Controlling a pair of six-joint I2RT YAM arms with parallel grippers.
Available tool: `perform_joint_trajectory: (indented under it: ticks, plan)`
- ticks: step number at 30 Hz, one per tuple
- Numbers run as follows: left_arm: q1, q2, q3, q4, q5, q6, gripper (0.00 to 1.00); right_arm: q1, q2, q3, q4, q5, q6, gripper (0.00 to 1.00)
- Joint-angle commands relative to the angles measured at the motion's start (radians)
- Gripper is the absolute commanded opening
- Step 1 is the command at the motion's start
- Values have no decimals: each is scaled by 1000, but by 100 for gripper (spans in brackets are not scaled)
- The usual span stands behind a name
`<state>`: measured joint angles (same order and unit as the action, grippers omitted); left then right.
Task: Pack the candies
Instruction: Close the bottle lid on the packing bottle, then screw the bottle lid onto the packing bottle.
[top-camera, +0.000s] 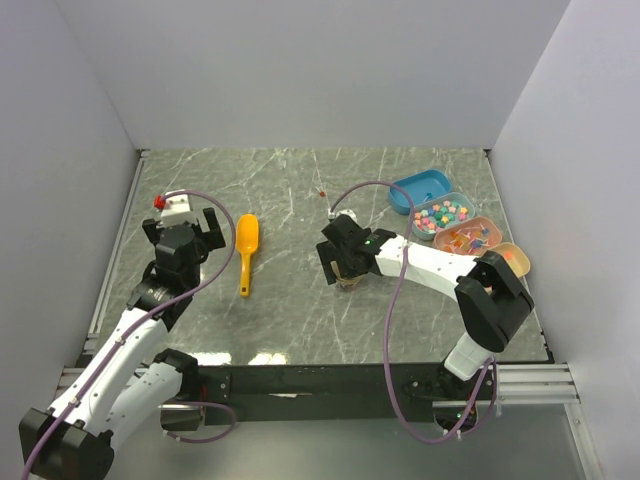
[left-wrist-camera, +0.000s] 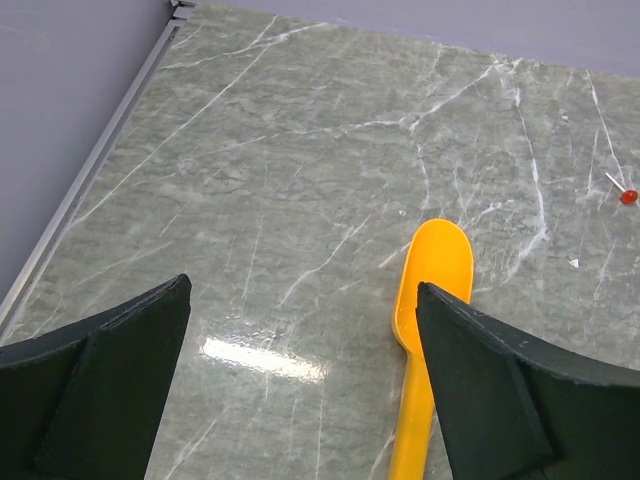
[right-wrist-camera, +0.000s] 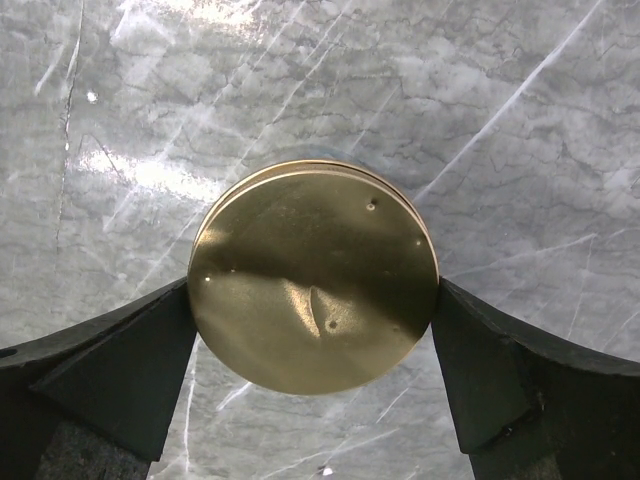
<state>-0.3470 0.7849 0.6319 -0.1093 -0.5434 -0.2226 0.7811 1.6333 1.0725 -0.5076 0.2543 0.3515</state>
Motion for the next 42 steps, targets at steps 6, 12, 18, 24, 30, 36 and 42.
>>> perform_joint_trajectory:
  ticks: [6,12,18,24,30,36,42]
  plan:
    - [-4,-19,-1,40,2,9,99,-3,-16,-8,-14,8,18,100]
    - [-6,-30,-1,40,7,9,99,-2,-15,-20,-14,-18,26,100]
    - [-9,-35,-1,36,10,9,99,-2,-16,-45,3,-21,38,100]
    - [-12,-35,-1,36,17,11,99,-2,-44,-66,12,-23,52,100]
    - [-15,-36,-1,37,26,9,99,0,-72,-109,27,-33,70,100]
    - [-24,-39,-3,36,36,8,99,10,-105,-151,40,-56,90,100]
    - [-41,-41,-3,43,88,15,99,43,-174,-177,40,-99,112,100]
